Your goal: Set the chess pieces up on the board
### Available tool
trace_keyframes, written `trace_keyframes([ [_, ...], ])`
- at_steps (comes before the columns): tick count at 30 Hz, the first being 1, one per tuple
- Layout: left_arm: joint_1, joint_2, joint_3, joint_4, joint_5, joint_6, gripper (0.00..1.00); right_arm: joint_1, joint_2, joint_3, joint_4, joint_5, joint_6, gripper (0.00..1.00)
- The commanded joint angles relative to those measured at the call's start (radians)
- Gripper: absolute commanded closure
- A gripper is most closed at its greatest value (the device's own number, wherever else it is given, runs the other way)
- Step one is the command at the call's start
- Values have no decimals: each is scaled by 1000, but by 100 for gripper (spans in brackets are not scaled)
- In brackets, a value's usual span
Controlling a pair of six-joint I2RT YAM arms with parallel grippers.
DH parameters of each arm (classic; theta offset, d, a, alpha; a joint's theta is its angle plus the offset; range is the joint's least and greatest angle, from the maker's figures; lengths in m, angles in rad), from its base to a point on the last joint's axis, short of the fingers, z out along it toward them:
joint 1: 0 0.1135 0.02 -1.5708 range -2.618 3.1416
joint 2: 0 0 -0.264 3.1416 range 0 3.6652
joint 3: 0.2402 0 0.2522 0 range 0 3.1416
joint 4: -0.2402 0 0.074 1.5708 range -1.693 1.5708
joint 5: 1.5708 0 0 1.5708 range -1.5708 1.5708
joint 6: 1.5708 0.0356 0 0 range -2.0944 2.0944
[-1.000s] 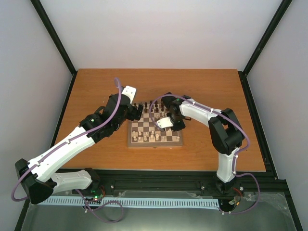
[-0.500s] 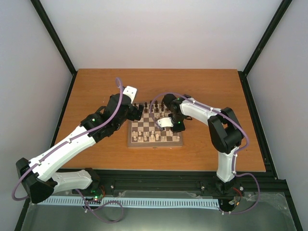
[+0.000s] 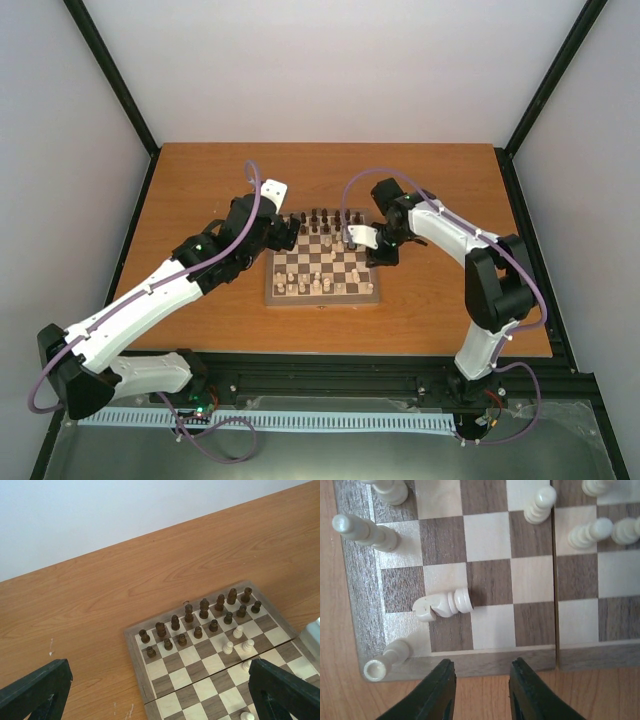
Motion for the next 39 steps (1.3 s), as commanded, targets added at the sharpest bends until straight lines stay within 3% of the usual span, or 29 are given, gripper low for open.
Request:
trace_keyframes([
  [1,7,4,25,7,0,2,1,33,-15,-46,108,26,-24,67],
  [6,6,6,20,13,-12,12,1,94,9,-80,180,165,-96,66],
  [11,6,3,21,13,-6,12,1,151,35,-75,204,202,-113,63],
  [26,6,-12,22,12,15,10,1,226,136,14,88,151,-136,49],
  [39,6,-7,22,10,15,12,1,233,78,1,115,87,-154,49],
])
